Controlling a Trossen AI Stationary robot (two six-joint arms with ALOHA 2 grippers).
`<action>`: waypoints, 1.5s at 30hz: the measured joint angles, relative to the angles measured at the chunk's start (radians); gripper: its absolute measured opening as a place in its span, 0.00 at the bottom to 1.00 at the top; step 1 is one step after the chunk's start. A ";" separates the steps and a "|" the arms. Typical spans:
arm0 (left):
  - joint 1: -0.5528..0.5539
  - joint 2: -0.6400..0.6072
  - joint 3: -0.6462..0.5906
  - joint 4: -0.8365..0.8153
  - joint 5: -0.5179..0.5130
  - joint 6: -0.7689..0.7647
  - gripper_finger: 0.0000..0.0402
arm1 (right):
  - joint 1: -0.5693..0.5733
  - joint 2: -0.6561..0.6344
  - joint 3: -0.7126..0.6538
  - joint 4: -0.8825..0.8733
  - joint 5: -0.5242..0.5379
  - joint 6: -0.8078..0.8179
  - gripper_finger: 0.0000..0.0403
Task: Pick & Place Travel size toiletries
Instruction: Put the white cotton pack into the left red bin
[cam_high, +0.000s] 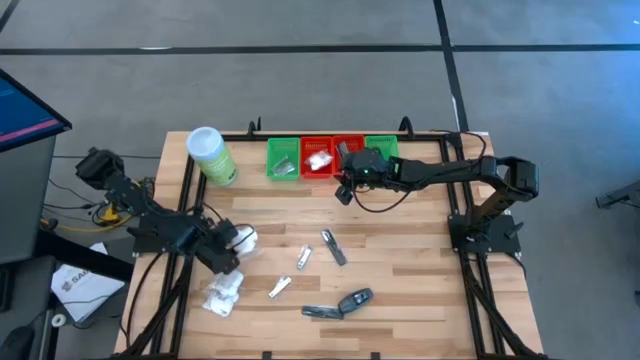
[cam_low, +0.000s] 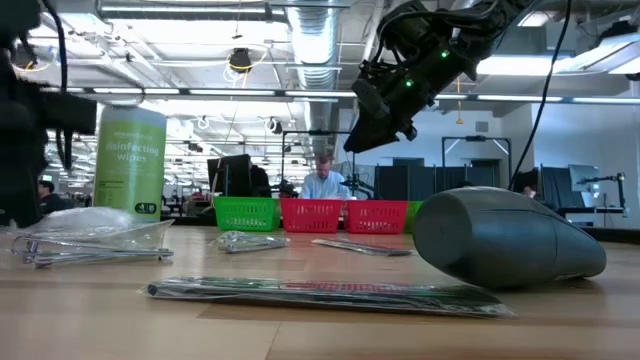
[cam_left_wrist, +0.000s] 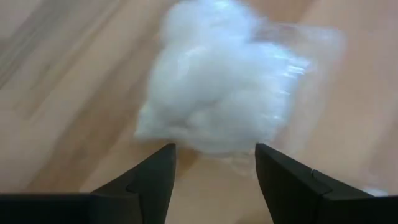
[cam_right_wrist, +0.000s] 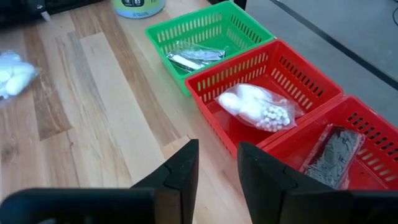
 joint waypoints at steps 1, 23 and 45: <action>0.012 0.000 -0.013 0.003 0.010 -0.002 0.52 | 0.000 0.000 0.000 0.000 0.000 0.000 0.25; 0.074 0.002 -0.065 0.218 -0.082 0.069 0.00 | 0.005 0.000 0.000 0.012 0.000 0.000 0.25; 0.073 -0.089 0.121 0.362 -0.127 0.327 0.00 | 0.208 0.000 0.000 0.096 -0.107 -0.356 0.25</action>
